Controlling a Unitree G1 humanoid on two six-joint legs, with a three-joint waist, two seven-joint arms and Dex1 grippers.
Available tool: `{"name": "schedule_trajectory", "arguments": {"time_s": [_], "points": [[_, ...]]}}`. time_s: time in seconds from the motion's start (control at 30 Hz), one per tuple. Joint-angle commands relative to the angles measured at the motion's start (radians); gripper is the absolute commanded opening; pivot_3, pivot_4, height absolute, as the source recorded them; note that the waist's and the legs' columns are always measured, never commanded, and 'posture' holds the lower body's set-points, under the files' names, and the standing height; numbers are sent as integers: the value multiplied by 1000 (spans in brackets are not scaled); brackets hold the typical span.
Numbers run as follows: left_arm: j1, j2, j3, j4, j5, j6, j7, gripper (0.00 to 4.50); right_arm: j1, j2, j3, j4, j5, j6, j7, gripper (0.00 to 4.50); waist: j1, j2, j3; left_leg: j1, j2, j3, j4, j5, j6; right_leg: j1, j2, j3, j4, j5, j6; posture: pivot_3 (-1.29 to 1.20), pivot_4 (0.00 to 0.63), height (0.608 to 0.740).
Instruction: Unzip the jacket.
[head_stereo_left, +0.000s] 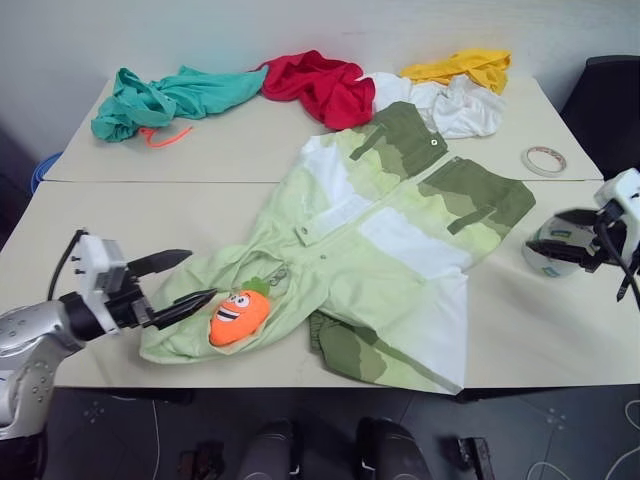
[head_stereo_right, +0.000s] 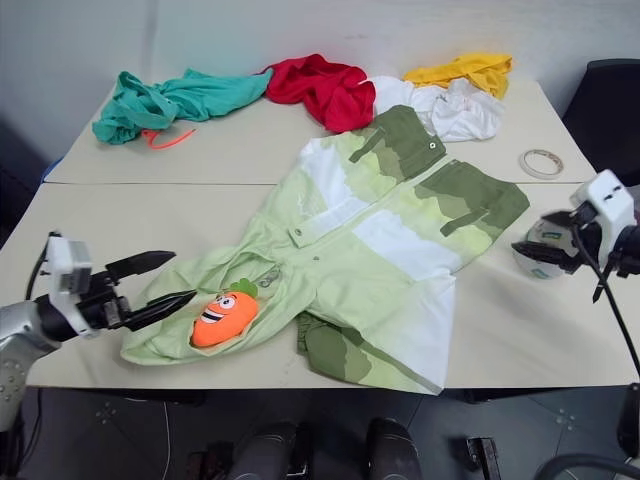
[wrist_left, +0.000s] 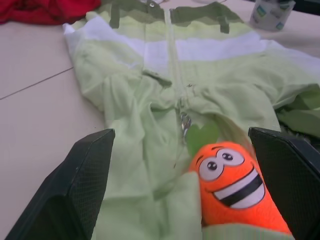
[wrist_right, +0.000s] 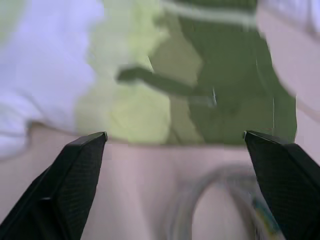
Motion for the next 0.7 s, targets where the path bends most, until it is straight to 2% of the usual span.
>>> {"name": "schedule_trajectory", "arguments": {"time_s": [0.03,0.2,0.33,0.47,0.6,0.7], "points": [[24,9,-7,-38,13,-8,-27,4500,105,49,-85,-275,159,45,38,4467,0,0,0,0,0,0,0,0,0,0,0,0,0,0,0,0,150,740],[-27,-4,-148,-57,71,21,-2,4500,248,162,-10,-685,284,177,-11,4467,2,0,0,0,0,-2,1,0,0,1,-4,4,2,0,0,0,150,740],[-95,-12,-274,-22,163,73,63,4500,273,231,59,-815,306,206,-43,4467,7,0,0,0,0,-2,1,0,-1,0,-3,8,2,0,0,0,150,740],[-134,-17,-336,-1,210,89,71,3627,266,261,76,-812,309,205,-54,4500,16,-1,0,0,-1,-2,0,-1,0,0,-1,8,2,0,0,0,150,740],[-160,-3,-331,2,186,121,31,2203,246,268,69,-791,313,214,-68,4500,22,-1,0,0,-1,-2,1,0,0,0,-1,8,2,0,0,0,150,740],[-208,-26,-283,7,115,139,5,1457,248,261,64,-787,315,217,-69,4500,24,-1,0,0,-1,-2,1,0,0,0,-1,8,2,0,0,0,150,740]]}}
